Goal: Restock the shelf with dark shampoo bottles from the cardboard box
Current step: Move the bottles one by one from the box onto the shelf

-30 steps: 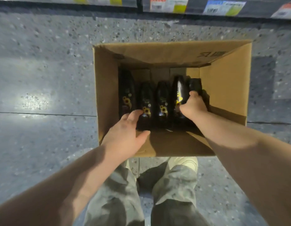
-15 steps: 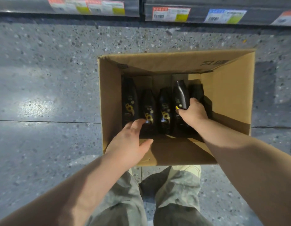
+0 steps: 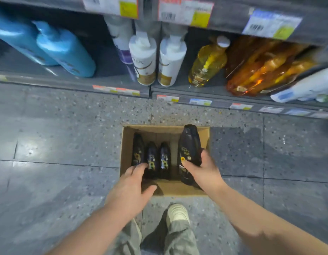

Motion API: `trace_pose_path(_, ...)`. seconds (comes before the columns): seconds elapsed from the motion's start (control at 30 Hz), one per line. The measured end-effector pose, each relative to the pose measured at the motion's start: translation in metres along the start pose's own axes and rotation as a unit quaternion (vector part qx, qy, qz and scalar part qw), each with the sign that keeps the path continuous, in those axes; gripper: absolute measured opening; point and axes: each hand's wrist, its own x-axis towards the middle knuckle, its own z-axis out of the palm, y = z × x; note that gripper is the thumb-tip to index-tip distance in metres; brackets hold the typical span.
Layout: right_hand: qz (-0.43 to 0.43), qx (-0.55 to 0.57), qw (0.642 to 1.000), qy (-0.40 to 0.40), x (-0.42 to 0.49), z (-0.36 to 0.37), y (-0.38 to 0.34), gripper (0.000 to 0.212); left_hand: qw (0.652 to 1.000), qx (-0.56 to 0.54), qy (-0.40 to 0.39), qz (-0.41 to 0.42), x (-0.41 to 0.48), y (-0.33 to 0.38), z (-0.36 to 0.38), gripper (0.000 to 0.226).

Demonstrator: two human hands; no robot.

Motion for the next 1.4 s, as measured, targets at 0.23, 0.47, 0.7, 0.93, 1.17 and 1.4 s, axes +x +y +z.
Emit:
trace_pose_path(0.23,-0.084,0.078,0.993,-0.036,-0.104,-0.068,-0.099,0.026,0.997,0.000,0.074,0.000,-0.092,0.040,-0.085,0.062)
trace_pose_path(0.47,-0.240,0.080,0.962,-0.098,-0.243,-0.135,-0.222,0.038,0.986,0.002,0.168,-0.018,-0.213,0.077,-0.176,0.065)
trace_pose_path(0.7,-0.389,0.079,0.906,-0.148,-0.382,-0.164,-0.331,0.040,0.947,-0.009,0.319,-0.034,-0.339,0.093,-0.269,0.065)
trace_pose_path(0.93,-0.504,0.046,0.834,-0.220,-0.486,-0.150,-0.422,0.032,0.902,0.013,0.429,-0.053,-0.445,0.078,-0.341,0.064)
trace_pose_path(1.17,-0.575,0.024,0.765,-0.291,-0.583,-0.098,-0.493,0.032,0.843,0.008,0.528,-0.104,-0.530,0.025,-0.404,0.061)
trace_pose_path(1.4,-0.619,0.003,0.728,-0.296,-0.647,0.015,-0.541,0.029,0.824,0.016,0.547,-0.149,-0.584,-0.073,-0.455,0.060)
